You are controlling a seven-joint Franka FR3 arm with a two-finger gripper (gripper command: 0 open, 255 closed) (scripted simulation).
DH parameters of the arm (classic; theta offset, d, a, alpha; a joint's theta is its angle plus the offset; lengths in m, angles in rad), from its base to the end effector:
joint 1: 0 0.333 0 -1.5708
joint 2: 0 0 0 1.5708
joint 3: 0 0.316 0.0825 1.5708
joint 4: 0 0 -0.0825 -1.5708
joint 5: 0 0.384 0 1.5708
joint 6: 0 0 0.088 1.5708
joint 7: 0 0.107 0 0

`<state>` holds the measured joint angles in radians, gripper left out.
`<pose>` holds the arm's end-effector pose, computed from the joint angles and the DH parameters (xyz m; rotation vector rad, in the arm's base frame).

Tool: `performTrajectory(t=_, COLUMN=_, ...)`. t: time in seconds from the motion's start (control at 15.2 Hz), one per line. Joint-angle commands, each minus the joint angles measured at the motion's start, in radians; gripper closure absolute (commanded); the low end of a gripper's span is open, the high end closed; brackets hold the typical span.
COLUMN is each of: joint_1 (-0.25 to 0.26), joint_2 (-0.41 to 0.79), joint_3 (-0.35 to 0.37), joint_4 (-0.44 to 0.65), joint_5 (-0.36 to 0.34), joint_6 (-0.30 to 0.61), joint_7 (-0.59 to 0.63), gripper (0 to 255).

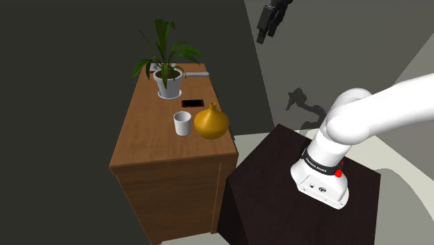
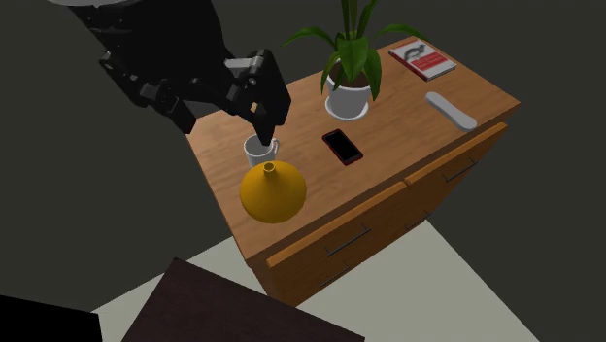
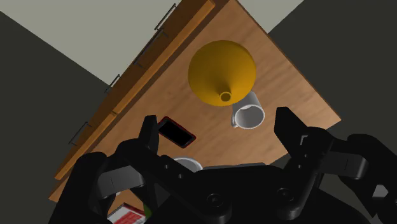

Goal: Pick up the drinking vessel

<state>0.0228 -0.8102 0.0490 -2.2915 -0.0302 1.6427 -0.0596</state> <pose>0.3063 0.0251 0.6354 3.0604 0.1820 0.2469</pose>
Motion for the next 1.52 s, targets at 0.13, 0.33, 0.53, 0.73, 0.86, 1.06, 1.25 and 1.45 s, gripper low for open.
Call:
performTrajectory(t=0.13, joint_1=0.004, joint_2=0.033, joint_3=0.017, joint_4=-0.032, joint_5=0.008, joint_6=0.061, joint_7=0.018, gripper=0)
performTrajectory(t=0.33, joint_1=0.01, joint_2=0.092, joint_3=0.043, joint_4=-0.07, joint_5=0.018, joint_6=0.153, joint_7=0.046, gripper=0)
performTrajectory(t=0.53, joint_1=0.015, joint_2=0.163, joint_3=0.069, joint_4=-0.096, joint_5=0.026, joint_6=0.245, joint_7=0.074, gripper=0)
performTrajectory(t=0.73, joint_1=0.018, joint_2=0.245, joint_3=0.097, joint_4=-0.11, joint_5=0.029, joint_6=0.335, joint_7=0.103, gripper=0)
performTrajectory(t=0.86, joint_1=0.018, joint_2=0.305, joint_3=0.115, joint_4=-0.113, joint_5=0.028, joint_6=0.394, joint_7=0.123, gripper=0)
performTrajectory(t=1.06, joint_1=0.018, joint_2=0.402, joint_3=0.142, joint_4=-0.107, joint_5=0.02, joint_6=0.479, joint_7=0.156, gripper=0)
performTrajectory(t=1.25, joint_1=0.016, joint_2=0.506, joint_3=0.169, joint_4=-0.089, joint_5=0.003, joint_6=0.558, joint_7=0.193, gripper=0)
performTrajectory(t=1.45, joint_1=0.013, joint_2=0.617, joint_3=0.194, joint_4=-0.058, joint_5=-0.025, joint_6=0.63, joint_7=0.236, gripper=0)
